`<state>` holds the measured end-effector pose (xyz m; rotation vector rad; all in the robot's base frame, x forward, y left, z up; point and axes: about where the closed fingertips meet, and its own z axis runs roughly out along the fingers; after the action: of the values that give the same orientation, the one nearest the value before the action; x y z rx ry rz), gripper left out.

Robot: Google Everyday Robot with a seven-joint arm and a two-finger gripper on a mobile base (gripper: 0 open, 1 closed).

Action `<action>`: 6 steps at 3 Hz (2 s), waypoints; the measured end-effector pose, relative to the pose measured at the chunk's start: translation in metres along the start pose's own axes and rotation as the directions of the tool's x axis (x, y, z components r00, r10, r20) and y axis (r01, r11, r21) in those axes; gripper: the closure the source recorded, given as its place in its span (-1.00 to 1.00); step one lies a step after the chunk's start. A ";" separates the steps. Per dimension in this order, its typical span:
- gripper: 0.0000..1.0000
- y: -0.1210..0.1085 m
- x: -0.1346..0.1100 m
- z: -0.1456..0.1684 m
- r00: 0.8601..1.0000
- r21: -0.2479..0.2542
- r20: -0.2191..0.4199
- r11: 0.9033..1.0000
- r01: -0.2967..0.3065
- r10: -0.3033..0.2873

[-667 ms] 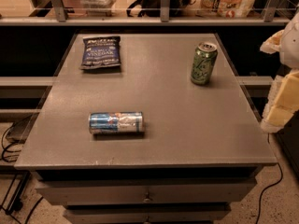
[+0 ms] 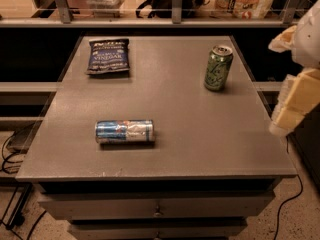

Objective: Place redbull can upright

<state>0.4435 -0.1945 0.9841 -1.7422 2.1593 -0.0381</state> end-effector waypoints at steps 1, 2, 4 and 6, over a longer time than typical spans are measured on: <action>-1.00 0.008 -0.032 -0.009 0.992 -0.019 0.104 0.997 0.068 -0.066; -1.00 0.010 -0.037 -0.011 0.990 -0.020 0.122 0.997 0.075 -0.072; -1.00 0.025 -0.090 -0.004 0.971 0.008 0.094 0.976 0.218 -0.218; -1.00 0.032 -0.180 0.045 0.943 -0.014 0.064 0.944 0.328 -0.327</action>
Offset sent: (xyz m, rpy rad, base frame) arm -0.0040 0.0276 0.0138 0.0741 -0.0159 0.0857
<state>0.4576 -0.0069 0.9811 -2.0710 1.8126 -0.0434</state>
